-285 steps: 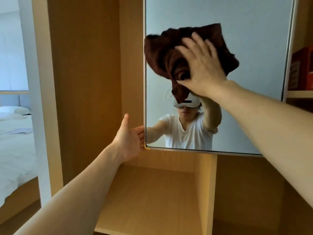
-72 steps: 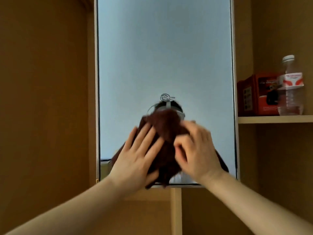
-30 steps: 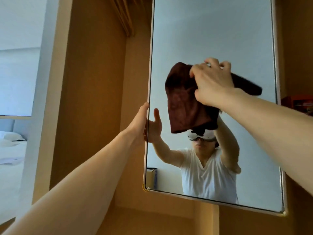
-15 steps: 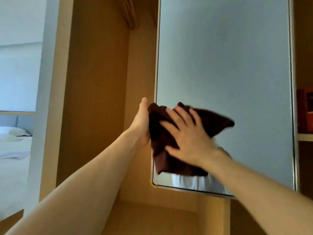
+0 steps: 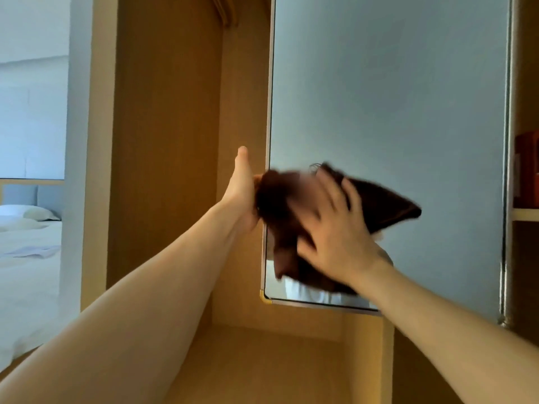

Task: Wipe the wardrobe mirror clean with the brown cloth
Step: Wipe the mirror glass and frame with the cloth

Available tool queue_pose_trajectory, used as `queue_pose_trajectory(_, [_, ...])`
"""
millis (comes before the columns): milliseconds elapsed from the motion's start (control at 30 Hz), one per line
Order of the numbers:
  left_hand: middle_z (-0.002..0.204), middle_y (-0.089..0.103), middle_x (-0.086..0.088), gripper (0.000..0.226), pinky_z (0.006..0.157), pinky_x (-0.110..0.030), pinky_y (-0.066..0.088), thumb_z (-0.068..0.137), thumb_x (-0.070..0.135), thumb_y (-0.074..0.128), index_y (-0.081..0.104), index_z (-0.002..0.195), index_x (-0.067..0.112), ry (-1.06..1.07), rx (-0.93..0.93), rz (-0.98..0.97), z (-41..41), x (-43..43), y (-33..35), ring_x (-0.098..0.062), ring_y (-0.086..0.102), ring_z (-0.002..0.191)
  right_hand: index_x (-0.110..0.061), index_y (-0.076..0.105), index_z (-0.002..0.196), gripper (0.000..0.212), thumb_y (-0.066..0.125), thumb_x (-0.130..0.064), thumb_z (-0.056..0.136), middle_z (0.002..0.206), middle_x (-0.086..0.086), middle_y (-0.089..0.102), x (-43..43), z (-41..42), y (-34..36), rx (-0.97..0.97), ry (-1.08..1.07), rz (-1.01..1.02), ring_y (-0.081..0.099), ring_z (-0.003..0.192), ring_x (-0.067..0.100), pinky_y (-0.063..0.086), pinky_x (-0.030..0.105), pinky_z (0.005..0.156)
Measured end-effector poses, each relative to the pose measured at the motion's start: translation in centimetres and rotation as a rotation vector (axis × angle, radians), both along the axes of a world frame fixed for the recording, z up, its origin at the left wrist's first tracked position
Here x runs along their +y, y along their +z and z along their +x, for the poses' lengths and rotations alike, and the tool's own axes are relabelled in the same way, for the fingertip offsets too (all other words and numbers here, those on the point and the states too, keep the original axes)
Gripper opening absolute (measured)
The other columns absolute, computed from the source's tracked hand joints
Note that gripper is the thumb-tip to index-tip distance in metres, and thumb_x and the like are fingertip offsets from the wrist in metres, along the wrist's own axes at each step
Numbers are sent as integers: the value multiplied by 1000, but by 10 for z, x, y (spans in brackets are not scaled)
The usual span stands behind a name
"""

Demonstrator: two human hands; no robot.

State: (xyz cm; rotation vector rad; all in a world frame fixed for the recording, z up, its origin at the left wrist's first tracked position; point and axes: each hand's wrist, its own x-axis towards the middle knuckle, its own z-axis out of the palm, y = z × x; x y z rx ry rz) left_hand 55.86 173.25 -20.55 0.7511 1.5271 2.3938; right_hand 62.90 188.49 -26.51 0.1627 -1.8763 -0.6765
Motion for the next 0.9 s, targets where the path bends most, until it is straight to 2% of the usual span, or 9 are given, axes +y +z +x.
queue_pose_trajectory(67, [74, 65, -5, 69, 81, -38, 39, 88, 73, 28, 57, 77, 12, 68, -19, -24, 6, 1, 3, -20, 56, 73, -23, 49, 133, 58, 49, -43, 79, 149, 12, 34, 8, 7, -31, -142, 28, 142, 22, 140, 34, 10, 54, 113])
queue_pose_trajectory(200, [87, 60, -5, 65, 77, -37, 39, 88, 73, 28, 54, 83, 13, 79, -15, -38, 6, 3, 3, -19, 54, 78, -24, 53, 130, 58, 48, -44, 77, 146, 10, 40, 22, 15, 3, -282, 13, 317, 28, 138, 32, 11, 52, 113])
queue_pose_trajectory(267, [98, 64, -9, 70, 70, -35, 45, 87, 74, 29, 57, 91, 10, 48, -22, -17, 3, 2, 1, -22, 60, 87, -21, 55, 130, 62, 59, -41, 72, 146, 13, 39, 21, 16, 42, -179, -24, 232, 30, 137, 36, 14, 55, 111])
queue_pose_trajectory(367, [106, 63, -11, 79, 82, -41, 49, 87, 75, 28, 61, 99, 4, 91, -2, -34, 0, 3, 0, -25, 60, 98, -23, 38, 141, 67, 56, -43, 80, 154, 12, 21, 8, 8, 108, 0, -99, -32, 11, 143, 33, 5, 53, 112])
queue_pose_trajectory(467, [95, 65, -9, 74, 71, -40, 48, 87, 73, 32, 63, 96, 6, 185, -40, -5, 2, 4, 0, -24, 60, 87, -25, 27, 144, 67, 49, -45, 84, 155, 13, 11, -21, -8, 141, 103, -146, -233, 4, 142, 36, 4, 57, 112])
queue_pose_trajectory(533, [93, 65, -6, 70, 63, -36, 47, 87, 73, 31, 61, 92, 10, 138, -48, 25, 3, 1, 1, -23, 59, 87, -23, 23, 147, 68, 46, -45, 86, 156, 15, 9, -37, -19, 127, 153, -150, -292, 2, 143, 37, 3, 58, 112])
queue_pose_trajectory(633, [110, 68, -8, 72, 69, -40, 52, 87, 74, 27, 63, 115, 18, -47, -25, 77, 4, -8, 1, -28, 62, 98, -21, 24, 147, 68, 46, -45, 87, 156, 15, 11, -43, -29, 70, 169, -116, -187, 4, 143, 38, 3, 58, 112])
queue_pose_trajectory(767, [101, 69, -16, 76, 70, -45, 50, 85, 76, 29, 64, 101, 10, -1, -115, 34, 8, -11, 1, -35, 64, 94, -19, 30, 145, 68, 51, -44, 86, 156, 16, 15, -30, -21, -20, 61, -53, -98, 6, 144, 37, 6, 58, 114])
queue_pose_trajectory(900, [120, 54, -3, 85, 101, -45, 37, 88, 73, 28, 49, 132, 3, 41, -66, -13, 13, -7, 4, -25, 49, 120, -21, 49, 135, 62, 59, -42, 77, 150, 12, 34, 10, 13, -52, -185, -36, 234, 23, 140, 33, 14, 56, 113])
